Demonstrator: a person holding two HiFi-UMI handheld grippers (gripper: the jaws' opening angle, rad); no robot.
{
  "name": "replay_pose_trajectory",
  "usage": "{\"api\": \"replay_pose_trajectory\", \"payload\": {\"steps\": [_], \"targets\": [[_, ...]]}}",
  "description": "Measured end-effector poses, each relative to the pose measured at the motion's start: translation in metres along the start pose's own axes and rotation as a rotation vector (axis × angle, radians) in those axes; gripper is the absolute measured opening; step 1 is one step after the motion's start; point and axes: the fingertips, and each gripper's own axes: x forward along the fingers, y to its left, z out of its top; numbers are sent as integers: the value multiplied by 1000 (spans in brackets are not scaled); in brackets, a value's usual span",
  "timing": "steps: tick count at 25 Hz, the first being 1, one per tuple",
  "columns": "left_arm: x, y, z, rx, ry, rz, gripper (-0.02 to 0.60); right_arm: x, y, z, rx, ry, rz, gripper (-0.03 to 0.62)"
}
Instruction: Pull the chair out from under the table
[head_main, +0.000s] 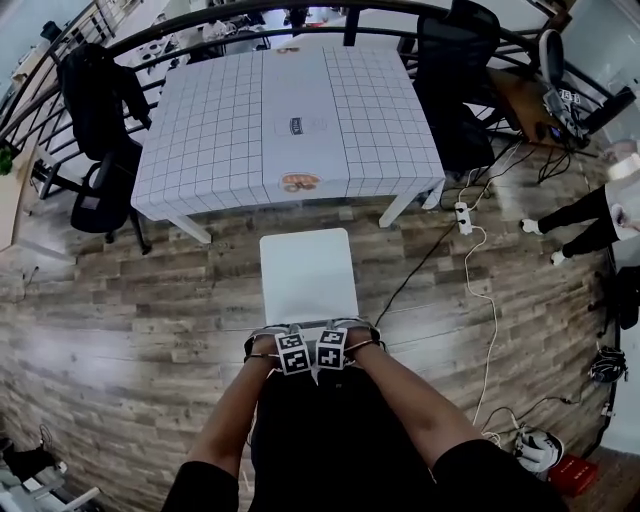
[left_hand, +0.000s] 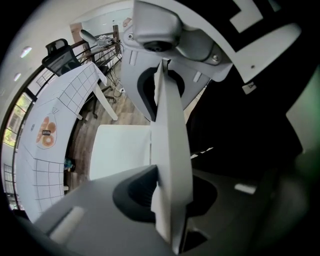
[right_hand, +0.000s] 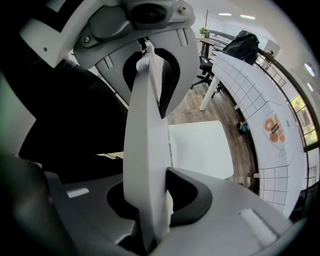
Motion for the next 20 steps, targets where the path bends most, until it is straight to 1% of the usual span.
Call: {"api": "replay_pose_trajectory", "payload": {"steps": [3,5,7,9,11,13,15,16,20], "targets": [[7,0,3,-20,0,14,87,6,0,-6,3,-18,-11,87],[1,3,2,-32,-4,0,92,0,-4,-5,21,-29,-14,104],[-13,8,0,-49,-7,-20,100,-16,-12,-1,43,-40,-8,120],[-32,8,2,-66,-17,-28,126,-40,-16,-1,54,-60,-8,144],[-40,0,2,-67,-36,-13,138,-53,-9,-4,45,-78,-25,146],[-36,-5,-4,-57,-57,14,140,-51,-4,-5,42,-107,-46,145],[-41,-5,-6,-71,-95,43,138,-57,-3,-5,54,-155,-67,144],[-50,-4,-4,-95,-123,59,138,-65,-2,-5,59,-182,-82,144],[-102,-4,17,-229,-259,131,138,-112,4,-9,60,-289,-167,126]]}}
